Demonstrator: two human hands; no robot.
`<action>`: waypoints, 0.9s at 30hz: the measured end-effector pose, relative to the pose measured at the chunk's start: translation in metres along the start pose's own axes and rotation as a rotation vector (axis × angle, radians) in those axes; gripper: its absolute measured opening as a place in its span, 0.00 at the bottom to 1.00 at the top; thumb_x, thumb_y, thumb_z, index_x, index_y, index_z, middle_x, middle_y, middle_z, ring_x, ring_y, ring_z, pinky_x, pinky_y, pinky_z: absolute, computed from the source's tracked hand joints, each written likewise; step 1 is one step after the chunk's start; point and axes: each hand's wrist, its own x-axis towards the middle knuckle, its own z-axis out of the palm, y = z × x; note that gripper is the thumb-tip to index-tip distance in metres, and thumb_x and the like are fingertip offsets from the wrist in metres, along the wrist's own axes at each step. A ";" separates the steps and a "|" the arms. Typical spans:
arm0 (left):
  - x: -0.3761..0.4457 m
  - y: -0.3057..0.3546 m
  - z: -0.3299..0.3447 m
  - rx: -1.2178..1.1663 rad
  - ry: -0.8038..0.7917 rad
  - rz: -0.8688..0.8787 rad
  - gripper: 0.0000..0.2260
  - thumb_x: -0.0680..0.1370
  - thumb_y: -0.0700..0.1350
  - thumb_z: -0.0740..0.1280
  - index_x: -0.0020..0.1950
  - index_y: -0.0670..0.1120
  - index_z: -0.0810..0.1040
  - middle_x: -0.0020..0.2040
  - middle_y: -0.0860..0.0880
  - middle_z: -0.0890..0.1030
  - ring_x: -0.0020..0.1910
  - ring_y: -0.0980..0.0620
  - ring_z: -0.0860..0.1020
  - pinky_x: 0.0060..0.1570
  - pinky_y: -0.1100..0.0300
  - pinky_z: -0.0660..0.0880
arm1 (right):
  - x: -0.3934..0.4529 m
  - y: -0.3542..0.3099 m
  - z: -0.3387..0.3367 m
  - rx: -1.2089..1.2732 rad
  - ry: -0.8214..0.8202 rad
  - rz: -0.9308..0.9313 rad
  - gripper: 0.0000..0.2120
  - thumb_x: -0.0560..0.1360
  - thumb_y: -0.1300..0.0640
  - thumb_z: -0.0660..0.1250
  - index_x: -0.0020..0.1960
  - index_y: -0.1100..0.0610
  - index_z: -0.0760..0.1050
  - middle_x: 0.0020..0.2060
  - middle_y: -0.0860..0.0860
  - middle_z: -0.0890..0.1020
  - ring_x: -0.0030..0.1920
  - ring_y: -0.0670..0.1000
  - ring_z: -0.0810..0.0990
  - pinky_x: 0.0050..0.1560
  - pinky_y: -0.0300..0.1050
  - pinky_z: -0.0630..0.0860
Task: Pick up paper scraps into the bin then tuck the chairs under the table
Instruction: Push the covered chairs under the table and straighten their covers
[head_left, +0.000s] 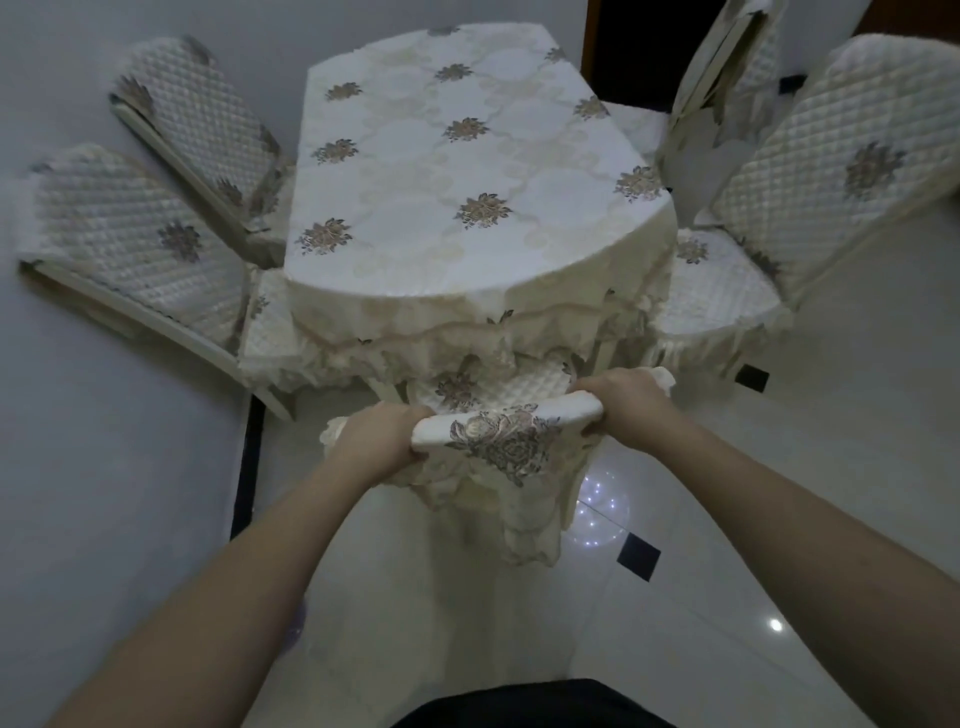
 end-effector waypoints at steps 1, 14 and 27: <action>0.004 -0.002 -0.002 0.014 -0.005 -0.003 0.13 0.70 0.48 0.69 0.54 0.54 0.79 0.48 0.51 0.83 0.47 0.47 0.80 0.37 0.57 0.72 | 0.006 0.000 -0.002 0.000 -0.007 -0.002 0.22 0.65 0.54 0.76 0.58 0.47 0.78 0.52 0.50 0.83 0.53 0.54 0.78 0.49 0.47 0.69; 0.019 0.010 -0.014 0.028 -0.001 0.011 0.14 0.72 0.50 0.69 0.57 0.55 0.77 0.49 0.51 0.82 0.48 0.48 0.79 0.39 0.57 0.72 | 0.024 0.016 -0.019 -0.051 -0.076 0.015 0.22 0.64 0.51 0.77 0.57 0.45 0.78 0.49 0.48 0.83 0.50 0.52 0.80 0.44 0.44 0.70; 0.010 0.023 -0.004 0.133 -0.003 0.137 0.11 0.75 0.52 0.64 0.55 0.51 0.75 0.46 0.49 0.81 0.44 0.46 0.79 0.37 0.58 0.69 | 0.007 0.028 -0.002 -0.048 -0.061 0.086 0.15 0.65 0.52 0.76 0.52 0.46 0.81 0.45 0.47 0.84 0.46 0.50 0.79 0.46 0.42 0.70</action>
